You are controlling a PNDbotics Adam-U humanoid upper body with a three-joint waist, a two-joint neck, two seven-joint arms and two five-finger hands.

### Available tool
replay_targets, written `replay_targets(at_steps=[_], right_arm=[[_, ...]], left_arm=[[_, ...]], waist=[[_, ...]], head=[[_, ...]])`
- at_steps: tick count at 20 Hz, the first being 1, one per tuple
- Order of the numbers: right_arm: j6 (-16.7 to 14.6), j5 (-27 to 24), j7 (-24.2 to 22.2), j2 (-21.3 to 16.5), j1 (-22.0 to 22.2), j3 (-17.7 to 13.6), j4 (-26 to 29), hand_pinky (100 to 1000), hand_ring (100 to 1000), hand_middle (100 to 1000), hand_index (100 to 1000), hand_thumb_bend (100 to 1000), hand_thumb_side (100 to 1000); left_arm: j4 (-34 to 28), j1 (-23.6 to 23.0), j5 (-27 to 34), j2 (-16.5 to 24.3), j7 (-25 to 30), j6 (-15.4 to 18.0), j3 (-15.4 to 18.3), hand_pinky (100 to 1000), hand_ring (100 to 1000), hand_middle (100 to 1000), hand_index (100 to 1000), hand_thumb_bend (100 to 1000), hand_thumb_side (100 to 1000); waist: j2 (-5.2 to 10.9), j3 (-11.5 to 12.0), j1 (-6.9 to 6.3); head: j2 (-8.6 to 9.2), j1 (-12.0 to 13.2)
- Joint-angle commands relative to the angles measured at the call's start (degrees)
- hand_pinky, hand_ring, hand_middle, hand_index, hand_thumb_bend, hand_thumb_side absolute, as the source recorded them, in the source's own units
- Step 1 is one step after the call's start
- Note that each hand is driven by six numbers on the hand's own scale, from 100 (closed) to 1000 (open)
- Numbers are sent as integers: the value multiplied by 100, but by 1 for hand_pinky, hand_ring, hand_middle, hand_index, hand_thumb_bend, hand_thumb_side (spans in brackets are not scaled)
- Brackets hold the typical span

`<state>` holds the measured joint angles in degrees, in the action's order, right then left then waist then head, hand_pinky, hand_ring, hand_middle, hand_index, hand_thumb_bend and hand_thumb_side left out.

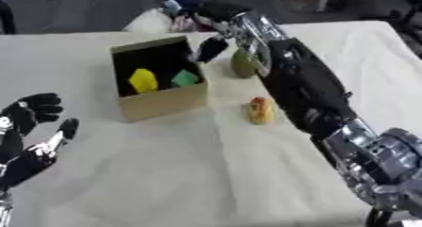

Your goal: Pick up objects on the table and place them in the box.

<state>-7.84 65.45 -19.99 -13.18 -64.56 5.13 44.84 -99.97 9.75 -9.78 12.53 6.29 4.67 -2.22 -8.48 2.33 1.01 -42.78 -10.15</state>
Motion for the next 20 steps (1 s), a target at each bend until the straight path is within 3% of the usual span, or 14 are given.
replay_targets(at_steps=[1, 6, 12, 14, 16, 17, 19, 20], right_arm=[[302, -49, 8, -387, -131, -245, -207, 784, 812, 871, 1000, 329, 459], [600, 95, -131, -489, -41, -417, -723, 789, 818, 869, 999, 344, 494], [577, 242, -572, -304, 65, -450, -1138, 793, 823, 856, 975, 353, 520], [579, 311, -643, -245, 88, -453, -1190, 788, 810, 810, 914, 342, 481], [575, 365, -626, -204, 112, -456, -1211, 768, 772, 724, 790, 300, 367], [578, 398, -557, -201, 117, -455, -1191, 741, 720, 599, 659, 255, 207], [602, 490, -224, -220, 120, -457, -1089, 709, 656, 486, 537, 219, 100], [618, 528, -9, -237, 114, -464, -1027, 692, 623, 443, 490, 206, 100]], left_arm=[[-71, 14, 5, 96, -32, 3, 50, 743, 730, 693, 782, 472, 392], [-71, 14, 5, 99, -39, 4, 54, 743, 730, 693, 782, 471, 393], [-79, 46, 19, 80, -38, 2, 56, 743, 731, 693, 783, 469, 394], [-82, 58, 24, 70, -36, 2, 54, 743, 731, 693, 783, 468, 394], [-85, 65, 28, 63, -33, 3, 53, 743, 731, 693, 783, 468, 394], [-84, 65, 28, 63, -35, 1, 55, 743, 730, 693, 783, 467, 394], [-84, 64, 28, 68, -44, -4, 62, 743, 730, 693, 783, 467, 394], [-85, 64, 28, 69, -47, -5, 63, 743, 730, 693, 783, 466, 394]], waist=[[84, -24, 44], [64, -43, 26], [13, 8, -29], [3, 30, -36], [-3, 48, -39], [-3, 54, -39], [0, 63, -35], [3, 65, -30]], head=[[5, 36], [29, 53], [71, 26], [84, 14], [97, 14], [102, 19], [109, 31], [108, 36]])
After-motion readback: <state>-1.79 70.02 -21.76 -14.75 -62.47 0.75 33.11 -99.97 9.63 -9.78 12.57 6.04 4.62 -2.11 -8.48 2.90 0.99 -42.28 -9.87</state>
